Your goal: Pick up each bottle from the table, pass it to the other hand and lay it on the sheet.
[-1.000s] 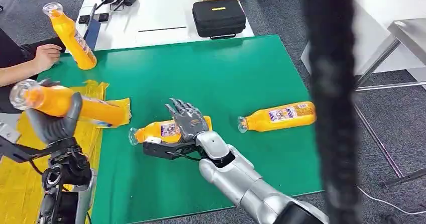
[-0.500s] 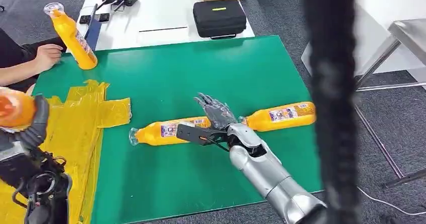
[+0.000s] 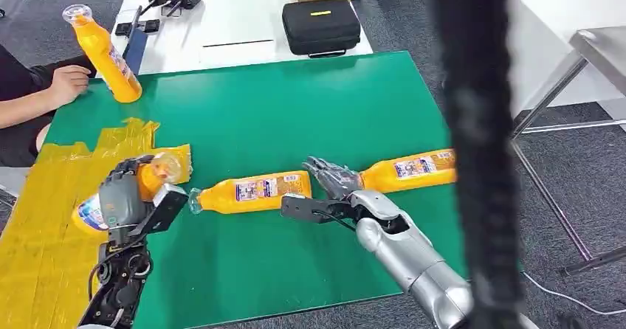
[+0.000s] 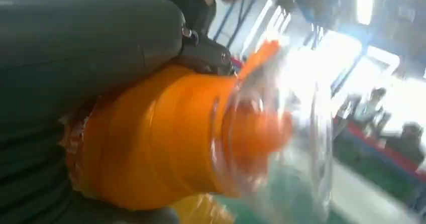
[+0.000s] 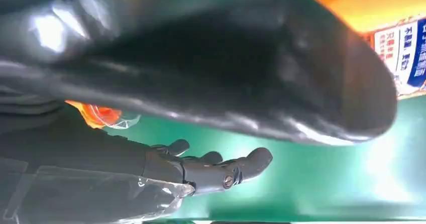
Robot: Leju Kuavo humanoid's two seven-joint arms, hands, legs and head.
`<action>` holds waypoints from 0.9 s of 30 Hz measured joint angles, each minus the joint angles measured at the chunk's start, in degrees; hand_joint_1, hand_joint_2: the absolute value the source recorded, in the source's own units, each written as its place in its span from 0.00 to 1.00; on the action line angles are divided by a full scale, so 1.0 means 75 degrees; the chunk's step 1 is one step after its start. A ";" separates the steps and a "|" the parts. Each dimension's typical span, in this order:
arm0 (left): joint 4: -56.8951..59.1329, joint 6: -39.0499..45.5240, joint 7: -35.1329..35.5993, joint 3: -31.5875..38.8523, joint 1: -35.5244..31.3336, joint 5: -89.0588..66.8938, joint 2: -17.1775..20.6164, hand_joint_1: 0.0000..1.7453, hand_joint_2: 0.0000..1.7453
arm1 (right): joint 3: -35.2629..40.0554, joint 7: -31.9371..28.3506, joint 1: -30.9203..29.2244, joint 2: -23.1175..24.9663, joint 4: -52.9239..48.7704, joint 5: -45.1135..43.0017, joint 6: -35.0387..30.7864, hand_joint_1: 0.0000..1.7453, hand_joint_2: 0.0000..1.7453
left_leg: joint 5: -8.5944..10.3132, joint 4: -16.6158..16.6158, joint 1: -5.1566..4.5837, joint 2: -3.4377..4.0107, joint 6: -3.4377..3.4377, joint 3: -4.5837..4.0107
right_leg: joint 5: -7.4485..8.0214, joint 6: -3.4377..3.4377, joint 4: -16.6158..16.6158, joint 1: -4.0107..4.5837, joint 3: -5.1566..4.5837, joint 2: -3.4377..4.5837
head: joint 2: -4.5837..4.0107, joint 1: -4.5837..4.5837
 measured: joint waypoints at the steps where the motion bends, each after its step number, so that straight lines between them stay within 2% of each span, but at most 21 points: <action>1: 0.0385 -0.0003 0.0099 -0.0114 -0.0147 -0.0070 0.0003 1.00 1.00 | 0.0052 -0.0023 -0.0067 0.0000 0.0070 -0.0032 0.0038 0.00 0.00 | 0.0000 0.0000 0.0000 0.0000 0.0000 0.0000 | 0.0000 0.0000 0.0000 -0.0001 0.0000 0.0000 | 0.0000 -0.0003; 4: 0.1561 -0.0175 0.0329 -0.0462 -0.0674 -0.0125 0.0006 1.00 1.00 | 0.0198 -0.0128 -0.0287 0.0056 0.0303 -0.0052 0.0029 0.00 0.00 | 0.0002 -0.0001 -0.0002 -0.0006 0.0001 0.0011 | 0.0001 0.0000 0.0001 -0.0004 0.0017 -0.0001 | 0.0000 0.0000; 5: 0.1874 -0.0228 0.0379 -0.0533 -0.0869 -0.0116 0.0015 0.97 1.00 | 0.0271 -0.0149 -0.0382 0.0090 0.0390 -0.0052 0.0023 0.00 0.00 | 0.0002 -0.0001 -0.0003 -0.0009 0.0001 0.0021 | 0.0001 0.0000 0.0001 -0.0008 0.0026 -0.0004 | 0.0000 -0.0003; 6: 0.2171 -0.0317 0.0433 -0.0611 -0.1017 -0.0105 0.0026 0.00 1.00 | 0.0332 -0.0154 -0.0462 0.0131 0.0457 -0.0038 -0.0009 0.00 0.00 | 0.0002 -0.0002 -0.0003 -0.0011 0.0002 0.0031 | 0.0001 0.0000 0.0001 -0.0009 0.0037 -0.0007 | 0.0000 -0.0003; 11: 0.3106 -0.1001 0.0850 -0.0862 -0.1552 -0.0081 0.0070 0.00 1.00 | 0.0585 -0.0143 -0.0785 0.0306 0.0615 0.0143 -0.0236 0.00 0.00 | 0.0004 -0.0004 -0.0002 -0.0007 -0.0001 0.0059 | 0.0002 -0.0002 0.0007 -0.0010 0.0058 -0.0011 | 0.0000 -0.0003; 15: 0.3440 -0.1361 0.0895 -0.0915 -0.1606 0.0102 0.0081 0.00 1.00 | 0.0726 -0.0073 -0.0921 0.0379 0.0641 0.0242 -0.0344 0.00 0.00 | 0.0013 -0.0004 0.0003 0.0027 -0.0010 0.0059 | 0.0016 -0.0023 0.0010 -0.0008 0.0051 0.0005 | 0.0000 0.0006; 16: 0.3498 -0.1373 0.0897 -0.0929 -0.1632 0.0125 0.0082 0.00 0.00 | 0.0740 -0.0073 -0.0934 0.0385 0.0644 0.0242 -0.0353 0.00 0.00 | 0.0015 -0.0004 0.0003 0.0021 -0.0009 0.0058 | 0.0016 -0.0023 0.0010 -0.0009 0.0052 0.0003 | 0.0000 -0.0003; 27: 0.3723 -0.1562 0.1057 -0.0964 -0.1800 0.0356 0.0114 0.00 0.00 | 0.1002 0.0085 -0.1059 0.0533 0.0658 0.0437 -0.0379 0.00 0.00 | 0.0014 -0.0005 0.0003 0.0025 -0.0009 0.0058 | 0.0016 -0.0023 0.0010 -0.0010 0.0053 0.0004 | 0.0000 -0.0003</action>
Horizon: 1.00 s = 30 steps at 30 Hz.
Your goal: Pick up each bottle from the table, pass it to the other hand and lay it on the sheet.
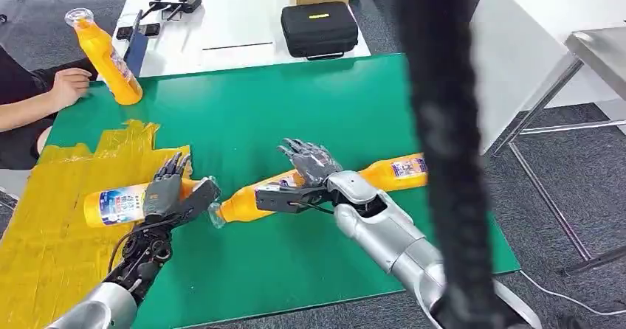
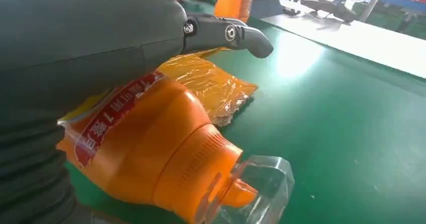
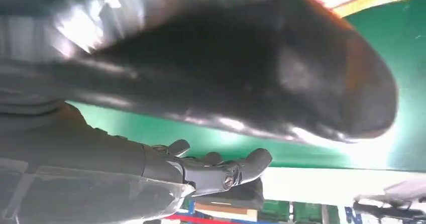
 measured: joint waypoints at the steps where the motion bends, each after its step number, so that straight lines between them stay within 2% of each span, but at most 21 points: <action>1: 0.0000 -0.0009 -0.0035 0.0003 -0.0008 0.0070 0.0003 0.00 0.00 | 0.0029 0.0006 -0.0006 0.0029 0.0003 -0.0029 0.0082 0.00 0.00 | 0.0000 0.0000 0.0000 0.0000 0.0000 0.0000 | 0.0000 0.0000 0.0000 0.0000 0.0000 0.0000 | 0.0000 0.0000; 2: 0.0000 -0.0012 -0.0049 0.0003 -0.0009 0.0102 0.0006 0.00 0.00 | 0.0055 0.0023 -0.0007 0.0044 0.0009 -0.0050 0.0128 0.00 1.00 | 0.0001 0.0000 0.0000 0.0000 0.0000 0.0000 | 0.0000 0.0000 0.0000 0.0000 0.0000 0.0000 | 0.0000 0.0003; 8: 0.0000 -0.0035 -0.0312 0.0047 -0.0024 0.0458 0.0006 0.00 0.00 | 0.0216 -0.0023 -0.0088 0.0140 0.0204 -0.0210 0.0528 0.00 1.00 | 0.0002 0.0000 0.0000 0.0000 -0.0001 0.0000 | 0.0000 0.0000 0.0001 0.0000 0.0000 0.0000 | 0.0000 0.0003; 17: -0.0473 -0.0312 -0.1807 0.0545 0.0175 0.2849 -0.0073 0.00 0.00 | 0.0749 -0.0257 -0.0347 0.0315 0.1449 -0.0393 0.1055 0.00 1.00 | 0.0003 0.0002 0.0000 -0.0001 -0.0001 -0.0001 | 0.0000 0.0000 0.0000 0.0000 -0.0006 0.0000 | 0.0000 0.0003; 19: -0.0948 -0.0501 -0.1822 0.0574 0.0312 0.3502 -0.0093 0.00 0.00 | 0.0885 -0.0262 -0.0468 0.0335 0.1720 -0.0382 0.1055 0.00 1.00 | 0.0004 0.0002 0.0000 -0.0003 -0.0001 0.0000 | 0.0000 0.0000 0.0000 0.0001 -0.0005 0.0000 | 0.0000 0.0003; 25: -0.1693 -0.0568 -0.1737 0.0577 0.0502 0.3777 -0.0102 0.00 0.00 | 0.1096 -0.0265 -0.0690 0.0393 0.2200 -0.0376 0.1049 0.00 1.00 | 0.0004 0.0002 -0.0002 -0.0017 0.0000 -0.0001 | 0.0000 0.0000 0.0000 0.0001 -0.0003 -0.0003 | 0.0000 0.0003; 30: -0.2414 -0.0757 -0.2171 0.0574 0.0774 0.4984 -0.0102 0.00 0.00 | 0.1195 -0.0160 -0.0618 0.0341 0.2477 -0.0196 0.1055 0.00 1.00 | 0.0005 0.0004 -0.0005 -0.0018 0.0002 -0.0003 | 0.0000 0.0000 -0.0002 0.0000 -0.0004 -0.0002 | 0.0000 0.0000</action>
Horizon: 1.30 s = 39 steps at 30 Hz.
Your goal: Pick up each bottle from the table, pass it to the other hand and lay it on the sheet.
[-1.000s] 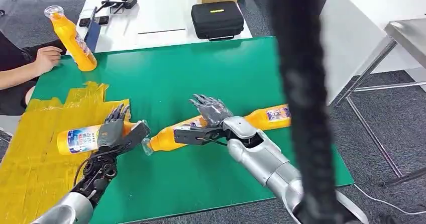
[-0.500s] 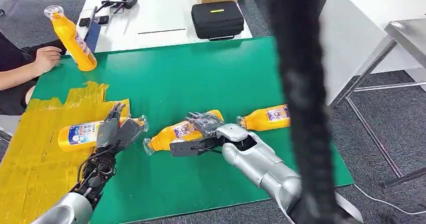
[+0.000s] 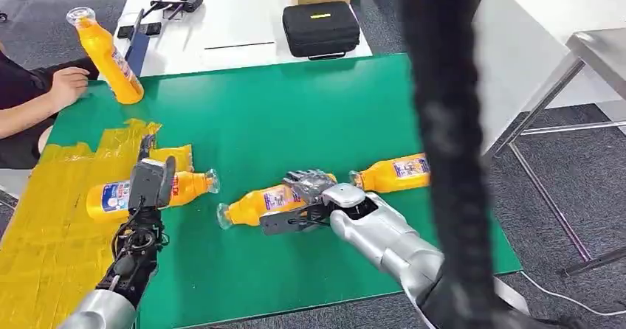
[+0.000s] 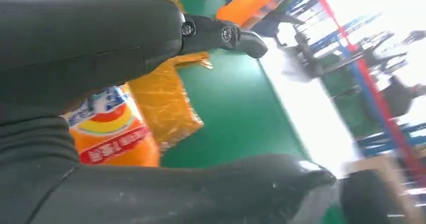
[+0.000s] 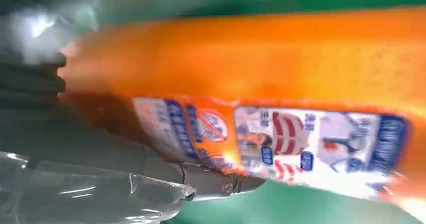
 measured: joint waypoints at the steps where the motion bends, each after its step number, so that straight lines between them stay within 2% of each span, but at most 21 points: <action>1: -0.0327 -0.0038 0.0003 -0.0026 0.0138 0.0356 0.0003 0.00 0.00 | 0.0009 0.0000 0.0005 -0.0038 0.0062 0.0053 -0.0080 0.01 1.00 | 0.0000 0.0000 0.0000 0.0002 0.0000 0.0001 | 0.0000 0.0000 -0.0001 0.0000 0.0000 0.0001 | 0.0000 0.0006; 2: -0.0648 -0.0064 0.0003 -0.0061 0.0267 0.0654 0.0012 0.00 0.00 | 0.0015 0.0009 -0.0004 -0.0067 0.0126 0.0091 -0.0114 0.14 1.00 | -0.0001 0.0001 0.0000 0.0003 0.0000 0.0002 | 0.0000 0.0000 -0.0002 0.0000 0.0001 0.0001 | 0.0000 0.0000; 3: -0.1017 -0.0079 0.0006 -0.0102 0.0393 0.0925 0.0017 0.00 0.00 | 0.0023 0.0023 -0.0013 -0.0082 0.0195 0.0128 -0.0163 0.19 1.00 | -0.0001 0.0000 0.0000 0.0001 0.0000 0.0004 | -0.0001 0.0000 -0.0003 0.0001 0.0001 0.0000 | 0.0000 0.0003; 4: -0.1370 -0.0113 0.0023 -0.0137 0.0524 0.1149 0.0026 0.00 0.00 | 0.0029 0.0050 -0.0025 -0.0123 0.0272 0.0143 -0.0175 0.57 1.00 | -0.0003 0.0000 0.0000 0.0000 0.0001 0.0004 | -0.0002 0.0000 -0.0004 0.0001 0.0001 -0.0001 | 0.0000 0.0003; 5: -0.1717 -0.0152 0.0061 -0.0196 0.0640 0.1342 0.0038 0.00 0.00 | 0.0041 0.0096 -0.0047 -0.0123 0.0353 0.0187 -0.0225 0.80 1.00 | -0.0004 0.0000 0.0001 -0.0001 0.0002 0.0004 | -0.0003 -0.0001 -0.0004 0.0002 0.0002 -0.0001 | 0.0000 0.0000; 7: -0.2262 -0.0158 0.0096 -0.0295 0.0782 0.1585 0.0055 0.00 0.00 | 0.0044 0.0166 -0.0079 -0.0123 0.0485 0.0254 -0.0251 0.98 1.00 | -0.0004 -0.0002 0.0001 -0.0003 0.0002 0.0008 | -0.0004 -0.0002 -0.0005 0.0002 0.0004 -0.0002 | 0.0000 0.0003; 14: -0.3532 -0.0198 0.0000 -0.0636 0.1239 0.2083 0.0195 0.00 0.00 | 0.0044 0.0248 -0.0190 -0.0204 0.0866 0.0394 -0.0304 1.00 1.00 | 0.0006 -0.0002 -0.0001 -0.0020 0.0015 0.0048 | -0.0003 -0.0001 -0.0009 0.0001 0.0041 -0.0008 | 0.0000 0.0000; 22: -0.3913 -0.0207 -0.0003 -0.0769 0.1374 0.2184 0.0274 0.00 0.00 | 0.0038 0.0248 -0.0250 -0.0251 0.1029 0.0385 -0.0307 1.00 1.00 | 0.0010 -0.0001 -0.0007 -0.0021 0.0020 0.0062 | 0.0001 0.0005 -0.0010 -0.0001 0.0062 -0.0010 | 0.0000 0.0003; 24: -0.3980 -0.0499 0.0170 -0.0772 0.1389 0.2624 0.0280 0.00 0.00 | 0.0026 0.0248 -0.0262 -0.0257 0.1044 0.0259 -0.0374 1.00 1.00 | 0.0010 -0.0001 -0.0008 -0.0021 0.0020 0.0063 | 0.0001 0.0005 -0.0010 -0.0002 0.0065 -0.0010 | 0.0000 0.0003; 25: -0.4045 -0.0738 0.0336 -0.0772 0.1419 0.2982 0.0289 0.00 1.00 | -0.0023 0.0239 -0.0263 -0.0274 0.1044 0.0131 -0.0429 1.00 1.00 | 0.0010 -0.0001 -0.0008 -0.0021 0.0020 0.0062 | 0.0001 0.0005 -0.0010 -0.0002 0.0064 -0.0010 | 0.0000 0.0003; 28: -0.4312 -0.1794 0.1027 -0.0761 0.1567 0.4280 0.0326 0.00 1.00 | -0.0394 -0.0272 -0.0266 -0.0327 0.1017 -0.0777 -0.0692 1.00 1.00 | 0.0010 -0.0001 -0.0009 -0.0022 0.0021 0.0058 | 0.0002 0.0006 -0.0010 -0.0002 0.0065 -0.0010 | 0.0000 0.0006; 32: -0.4441 -0.3224 0.1585 -0.0694 0.1899 0.5555 0.0446 0.00 1.00 | -0.1746 -0.1607 -0.0077 -0.0583 0.0300 -0.3054 -0.0822 1.00 1.00 | 0.0015 0.0000 -0.0019 -0.0017 0.0027 0.0015 | 0.0028 0.0037 -0.0008 -0.0010 0.0031 -0.0004 | 0.0000 0.0012; 35: -0.4330 -0.3786 0.1638 -0.0615 0.2016 0.5991 0.0466 0.00 1.00 | -0.2554 -0.1722 0.0086 -0.0659 -0.0814 -0.3622 -0.1202 1.00 1.00 | 0.0027 0.0004 -0.0020 0.0020 0.0027 -0.0038 | 0.0045 0.0053 -0.0007 -0.0011 -0.0040 0.0015 | 0.0000 0.0000; 39: -0.4196 -0.3853 0.1655 -0.0606 0.2028 0.6061 0.0466 0.00 1.00 | -0.3046 -0.1612 0.0180 -0.0685 -0.1690 -0.3657 -0.1312 1.00 1.00 | 0.0029 0.0004 -0.0014 0.0014 0.0024 -0.0050 | 0.0042 0.0053 -0.0006 -0.0009 -0.0048 0.0012 | 0.0000 0.0000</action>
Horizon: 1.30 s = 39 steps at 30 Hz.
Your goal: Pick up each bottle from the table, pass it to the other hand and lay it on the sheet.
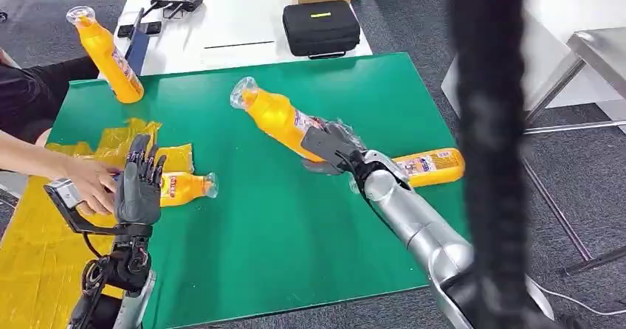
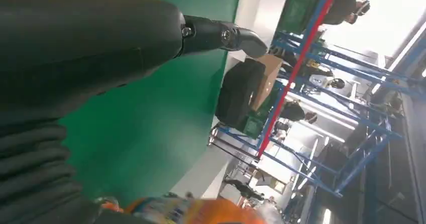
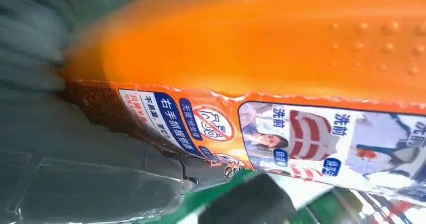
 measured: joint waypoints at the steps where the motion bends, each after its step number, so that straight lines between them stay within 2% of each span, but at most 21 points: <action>1: 0.0020 0.0000 0.0006 0.0006 -0.0001 0.0003 0.0000 0.00 1.00 | -0.0067 -0.0056 0.0038 -0.0003 -0.0137 -0.0032 -0.0088 1.00 1.00 | 0.0000 0.0000 0.0001 0.0003 0.0000 -0.0006 | 0.0000 0.0000 0.0000 0.0000 -0.0006 0.0001 | 0.0000 0.0000; 7: 0.0464 -0.0210 0.0082 -0.0050 -0.0227 0.0187 -0.0207 0.00 1.00 | -0.0452 -0.0186 0.0212 0.0158 -0.0714 -0.0020 -0.1303 1.00 1.00 | 0.0000 0.0000 -0.0002 0.0002 0.0000 -0.0037 | -0.0001 0.0000 0.0000 -0.0001 -0.0036 0.0000 | 0.0000 0.0003; 11: 0.0898 -0.0236 0.0055 -0.0195 -0.0571 0.0166 -0.0443 0.00 1.00 | -0.0656 -0.0216 0.0218 0.0513 -0.0743 -0.0029 -0.1670 1.00 1.00 | 0.0001 0.0000 -0.0003 0.0006 0.0001 -0.0037 | 0.0001 0.0001 0.0000 -0.0002 -0.0036 0.0002 | 0.0000 0.0003; 16: 0.1163 -0.0254 0.0058 -0.0332 -0.0827 0.0064 -0.0644 0.00 1.00 | -0.0702 0.0052 0.0136 0.0851 -0.0629 0.0394 -0.1696 1.00 1.00 | 0.0002 0.0000 -0.0003 0.0005 0.0002 -0.0042 | 0.0001 0.0001 0.0001 -0.0002 -0.0038 0.0001 | 0.0000 0.0003; 20: 0.1262 -0.0187 0.0058 -0.0504 -0.1073 -0.0110 -0.0854 0.00 1.00 | -0.0513 0.0584 -0.0220 0.1381 0.0145 0.1037 -0.1367 1.00 1.00 | 0.0002 0.0000 -0.0001 0.0014 0.0002 -0.0044 | 0.0001 0.0001 0.0003 0.0000 -0.0045 0.0003 | 0.0000 0.0000; 26: 0.1273 -0.0128 0.0073 -0.0612 -0.1237 -0.0134 -0.1040 0.00 1.00 | -0.0072 0.0869 -0.0372 0.2151 0.1059 0.1571 -0.1297 1.00 1.00 | 0.0003 -0.0001 0.0007 0.0005 0.0000 -0.0050 | -0.0001 -0.0001 0.0005 0.0006 -0.0050 0.0002 | 0.0000 0.0003; 39: 0.0594 0.0155 0.0146 -0.0297 -0.0828 0.0093 -0.1032 0.00 1.00 | 0.1094 0.1978 -0.0352 0.2751 0.1449 0.3327 -0.0991 1.00 1.00 | 0.0003 -0.0001 0.0005 0.0009 0.0000 -0.0064 | -0.0001 -0.0001 0.0004 0.0003 -0.0066 0.0003 | 0.0000 0.0003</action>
